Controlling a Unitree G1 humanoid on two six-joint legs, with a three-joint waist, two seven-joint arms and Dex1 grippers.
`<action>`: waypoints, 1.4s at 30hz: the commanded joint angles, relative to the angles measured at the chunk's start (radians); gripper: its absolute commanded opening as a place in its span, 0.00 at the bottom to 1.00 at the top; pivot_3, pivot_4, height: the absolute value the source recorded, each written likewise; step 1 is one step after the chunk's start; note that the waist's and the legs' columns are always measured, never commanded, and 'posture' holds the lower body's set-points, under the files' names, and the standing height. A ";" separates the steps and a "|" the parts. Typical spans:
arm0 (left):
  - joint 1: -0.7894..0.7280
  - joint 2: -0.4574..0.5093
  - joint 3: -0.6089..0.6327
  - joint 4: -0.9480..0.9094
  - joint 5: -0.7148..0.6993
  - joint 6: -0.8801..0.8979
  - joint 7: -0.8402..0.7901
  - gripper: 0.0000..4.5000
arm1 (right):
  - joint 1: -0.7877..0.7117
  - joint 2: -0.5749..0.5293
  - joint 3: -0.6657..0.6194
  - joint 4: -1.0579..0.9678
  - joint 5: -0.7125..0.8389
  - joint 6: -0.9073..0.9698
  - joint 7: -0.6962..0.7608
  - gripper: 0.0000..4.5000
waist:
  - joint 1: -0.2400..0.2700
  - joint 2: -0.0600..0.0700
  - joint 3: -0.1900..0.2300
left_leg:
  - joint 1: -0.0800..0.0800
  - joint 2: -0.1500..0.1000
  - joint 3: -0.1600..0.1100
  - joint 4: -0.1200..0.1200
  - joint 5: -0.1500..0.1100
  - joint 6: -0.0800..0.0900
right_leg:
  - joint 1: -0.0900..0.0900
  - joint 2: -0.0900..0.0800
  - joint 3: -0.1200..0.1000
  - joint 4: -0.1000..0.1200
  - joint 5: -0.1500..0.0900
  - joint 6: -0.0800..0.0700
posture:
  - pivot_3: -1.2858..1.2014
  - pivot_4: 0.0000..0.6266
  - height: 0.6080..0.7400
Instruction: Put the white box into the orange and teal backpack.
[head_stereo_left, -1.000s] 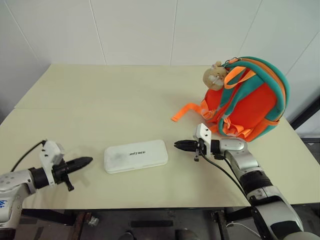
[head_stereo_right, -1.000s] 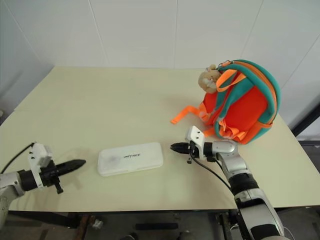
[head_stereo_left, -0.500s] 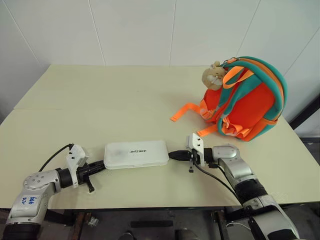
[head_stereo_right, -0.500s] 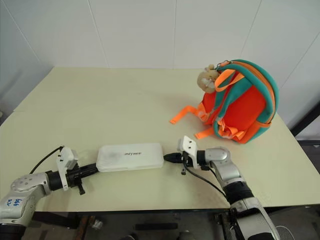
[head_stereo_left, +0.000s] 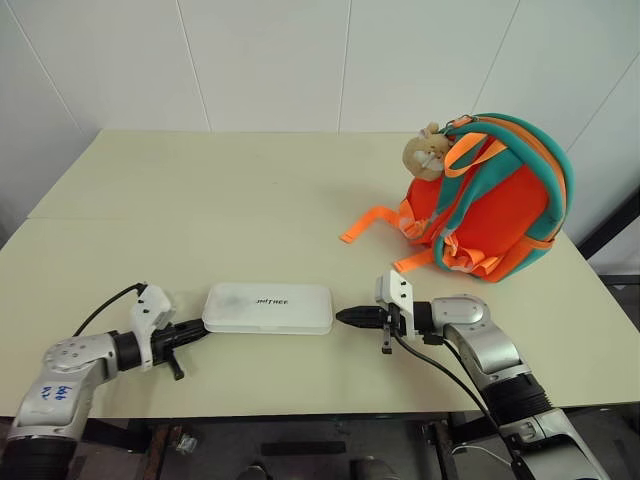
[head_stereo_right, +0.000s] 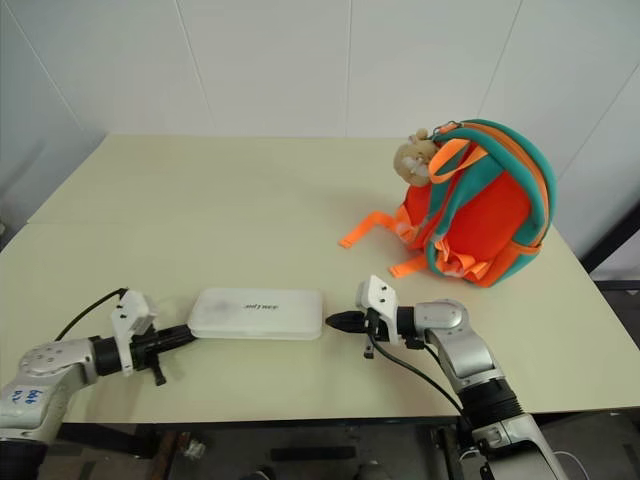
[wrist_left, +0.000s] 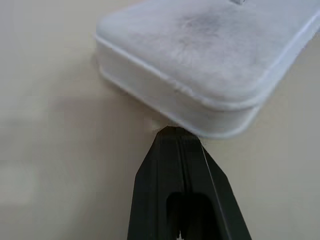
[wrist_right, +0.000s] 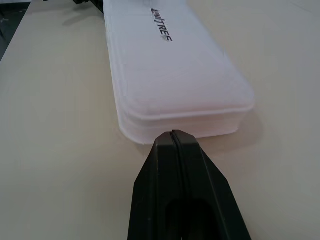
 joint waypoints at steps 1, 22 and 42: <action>0.049 0.057 0.068 -0.029 0.004 0.040 0.009 0.00 | -0.020 0.005 -0.008 0.010 0.011 -0.019 -0.002 0.00 | -0.001 0.000 0.000 | 0.000 0.000 0.000 0.000 0.000 0.000 | 0.000 0.000 0.000 0.000 0.000 0.000 | 0.52 0.24 1.00; -0.089 -0.048 0.070 -0.056 -0.109 0.093 0.050 0.00 | 0.010 -0.006 -0.023 -0.034 0.014 -0.010 -0.035 0.00 | 0.003 0.000 0.000 | 0.000 0.000 -0.001 0.000 0.000 0.000 | 0.000 0.000 -0.001 0.001 0.000 0.000 | 0.52 0.24 1.00; -0.125 -0.098 0.001 0.030 -0.022 0.010 0.084 0.00 | 0.009 0.015 0.001 -0.046 0.016 0.004 -0.048 0.00 | 0.006 -0.001 0.000 | 0.000 0.000 -0.001 0.000 0.000 0.000 | 0.000 0.000 -0.001 0.000 0.000 0.000 | 0.52 0.24 1.00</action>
